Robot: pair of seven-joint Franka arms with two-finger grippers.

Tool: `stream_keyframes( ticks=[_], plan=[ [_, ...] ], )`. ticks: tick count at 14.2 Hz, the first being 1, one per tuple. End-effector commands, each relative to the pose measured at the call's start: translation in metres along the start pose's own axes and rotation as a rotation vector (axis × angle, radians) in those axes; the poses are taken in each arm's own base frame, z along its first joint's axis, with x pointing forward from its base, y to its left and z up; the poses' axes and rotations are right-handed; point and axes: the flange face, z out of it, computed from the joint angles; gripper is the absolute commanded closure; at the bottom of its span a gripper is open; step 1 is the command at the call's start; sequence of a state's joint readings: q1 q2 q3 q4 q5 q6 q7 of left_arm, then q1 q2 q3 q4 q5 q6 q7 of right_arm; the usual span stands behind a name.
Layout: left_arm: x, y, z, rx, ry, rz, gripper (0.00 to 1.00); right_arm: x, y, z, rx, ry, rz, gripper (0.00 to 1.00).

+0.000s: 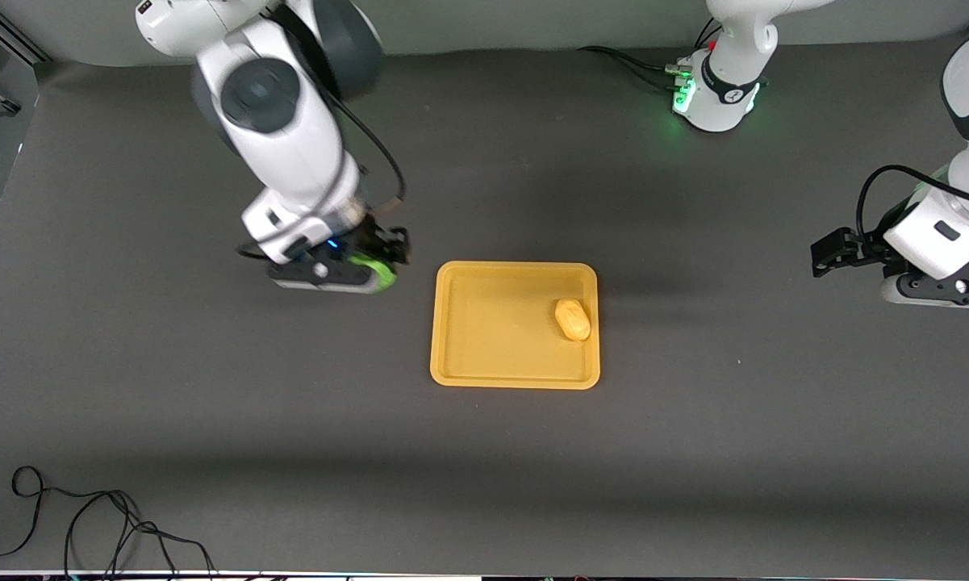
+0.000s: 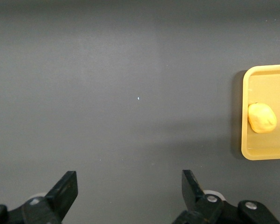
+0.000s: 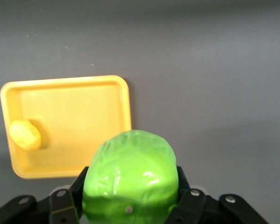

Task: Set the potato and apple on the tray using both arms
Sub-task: 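Carry the green apple over the tray with the right gripper, then lower the apple onto the tray and open the right gripper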

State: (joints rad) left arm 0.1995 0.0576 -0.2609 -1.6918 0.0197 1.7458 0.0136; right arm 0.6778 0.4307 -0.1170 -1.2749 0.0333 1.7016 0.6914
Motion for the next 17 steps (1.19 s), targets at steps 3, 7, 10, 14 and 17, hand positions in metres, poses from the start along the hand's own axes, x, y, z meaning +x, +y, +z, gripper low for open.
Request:
stream_keyframes(
  ticks=[3, 7, 10, 14, 17],
  plan=[
    [-0.008, -0.017, -0.002, 0.010, 0.017, -0.007, 0.01, -0.023, -0.107, 0.034, 0.002, 0.022, 0.053, 0.58],
    [-0.010, -0.022, -0.007, 0.008, 0.022, -0.019, 0.01, -0.053, -0.162, 0.079, 0.031, 0.050, 0.047, 0.58],
    [-0.029, -0.017, -0.010, 0.015, 0.013, 0.002, 0.03, -0.046, -0.174, 0.132, 0.035, 0.064, 0.039, 0.58],
    [-0.034, -0.040, -0.012, 0.011, 0.009, 0.064, 0.01, -0.029, -0.173, 0.212, 0.037, 0.086, 0.048, 0.57],
    [-0.033, -0.040, -0.010, 0.011, 0.007, 0.065, 0.01, -0.029, -0.167, 0.257, 0.029, 0.105, 0.038, 0.57]
  ],
)
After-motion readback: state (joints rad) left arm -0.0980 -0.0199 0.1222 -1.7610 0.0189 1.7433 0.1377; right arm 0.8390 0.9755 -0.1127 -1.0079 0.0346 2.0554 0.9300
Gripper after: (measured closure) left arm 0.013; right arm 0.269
